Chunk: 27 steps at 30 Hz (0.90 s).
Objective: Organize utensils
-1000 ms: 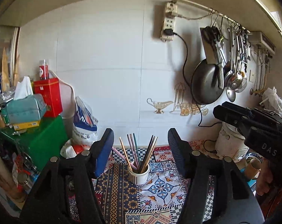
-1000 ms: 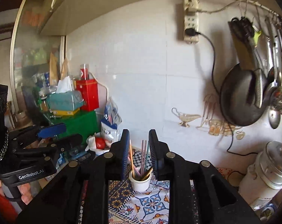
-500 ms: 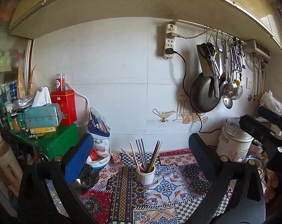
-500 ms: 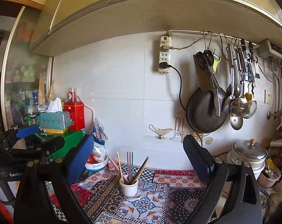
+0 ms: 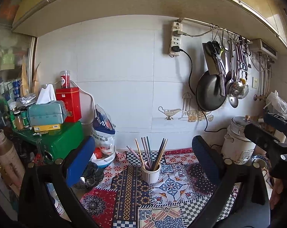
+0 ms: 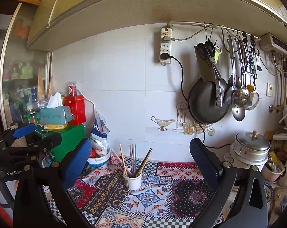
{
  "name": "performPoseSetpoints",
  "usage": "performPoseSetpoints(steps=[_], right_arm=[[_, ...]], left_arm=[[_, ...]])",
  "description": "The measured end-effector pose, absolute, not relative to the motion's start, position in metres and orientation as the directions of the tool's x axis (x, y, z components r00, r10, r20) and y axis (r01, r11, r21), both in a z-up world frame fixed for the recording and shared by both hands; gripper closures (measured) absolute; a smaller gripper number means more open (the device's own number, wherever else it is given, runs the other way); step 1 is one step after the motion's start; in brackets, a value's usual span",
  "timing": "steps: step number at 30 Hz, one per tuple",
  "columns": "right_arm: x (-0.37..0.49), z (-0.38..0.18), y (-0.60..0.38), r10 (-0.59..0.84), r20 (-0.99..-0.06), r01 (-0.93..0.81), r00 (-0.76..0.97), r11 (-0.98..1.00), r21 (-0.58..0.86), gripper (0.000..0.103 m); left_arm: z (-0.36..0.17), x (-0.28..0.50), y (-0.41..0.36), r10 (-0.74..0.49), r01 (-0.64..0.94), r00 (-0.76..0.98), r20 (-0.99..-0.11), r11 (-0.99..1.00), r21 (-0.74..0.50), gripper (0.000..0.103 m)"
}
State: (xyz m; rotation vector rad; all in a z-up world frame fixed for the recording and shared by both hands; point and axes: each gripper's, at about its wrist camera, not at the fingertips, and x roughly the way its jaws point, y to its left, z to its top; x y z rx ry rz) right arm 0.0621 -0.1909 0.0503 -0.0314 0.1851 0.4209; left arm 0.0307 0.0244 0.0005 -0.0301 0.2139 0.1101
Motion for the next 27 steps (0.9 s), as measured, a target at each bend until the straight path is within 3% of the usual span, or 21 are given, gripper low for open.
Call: performPoseSetpoints(steps=[27], right_arm=[[0.0626, 0.0511, -0.1858, 0.378, -0.196, -0.382, 0.905, 0.924, 0.022, 0.001]], left_arm=[[0.0018, 0.0341, 0.0169, 0.080, -0.080, 0.975, -0.205, 0.997, 0.010, 0.001]])
